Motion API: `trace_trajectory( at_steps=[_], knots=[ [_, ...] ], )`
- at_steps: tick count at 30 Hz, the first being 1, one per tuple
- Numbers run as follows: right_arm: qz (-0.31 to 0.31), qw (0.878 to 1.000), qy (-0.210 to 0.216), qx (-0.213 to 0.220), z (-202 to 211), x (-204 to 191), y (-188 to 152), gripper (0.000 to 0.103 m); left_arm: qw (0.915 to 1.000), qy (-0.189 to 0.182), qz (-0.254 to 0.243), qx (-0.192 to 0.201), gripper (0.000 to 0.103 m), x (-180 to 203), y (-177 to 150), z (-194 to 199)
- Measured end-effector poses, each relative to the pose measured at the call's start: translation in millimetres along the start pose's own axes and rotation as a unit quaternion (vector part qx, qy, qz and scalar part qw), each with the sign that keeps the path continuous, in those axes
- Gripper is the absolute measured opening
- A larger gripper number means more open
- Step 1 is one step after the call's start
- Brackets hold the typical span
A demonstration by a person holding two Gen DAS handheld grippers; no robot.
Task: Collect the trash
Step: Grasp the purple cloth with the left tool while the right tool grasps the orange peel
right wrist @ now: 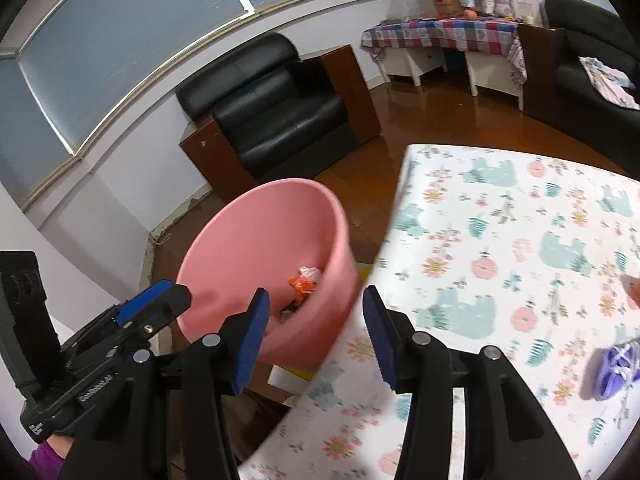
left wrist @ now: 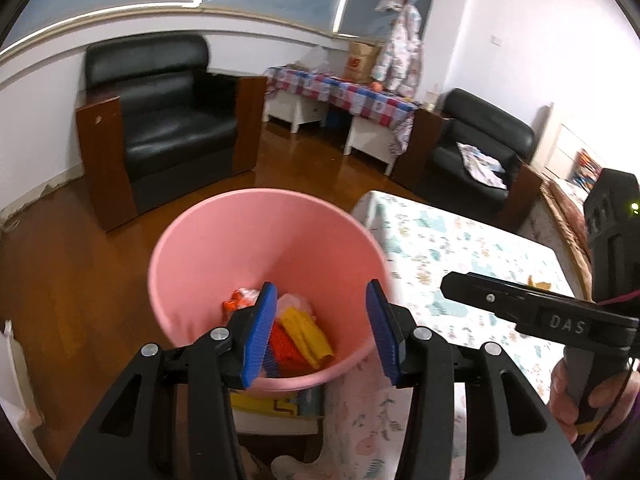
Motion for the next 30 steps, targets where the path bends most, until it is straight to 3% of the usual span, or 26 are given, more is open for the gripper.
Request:
trace_trajectory(
  at_steps=[8,16,22,30],
  knots=[
    [0.004,0.997,-0.061,0.037,57,49,-2,0.048,0.9963,-0.075,-0.043,-0.004,0.047,58,1,-3],
    [-0.009,0.988,-0.135,0.07,122,120,-7,0.051,0.9829,-0.149,-0.107,-0.02,0.047,131,-3,-19],
    [-0.043,0.978,-0.187,0.085,164,175,-19,0.052,0.9652,-0.202,-0.16,-0.045,0.047,187,-17,-34],
    [-0.092,0.966,-0.219,0.103,199,228,-28,0.053,0.9275,-0.264,-0.252,-0.082,0.047,258,-53,-53]
  ],
)
Point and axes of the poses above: each gripper's, at about its wrist camera, not at the fingertips, and z roughly against the way its jaws point, x to its right, y to its top, the point moved 3 cm from there along -z, roughly the way its jaws point, and after that the axes turned 12 degrees about x, right-handed, at the moved point
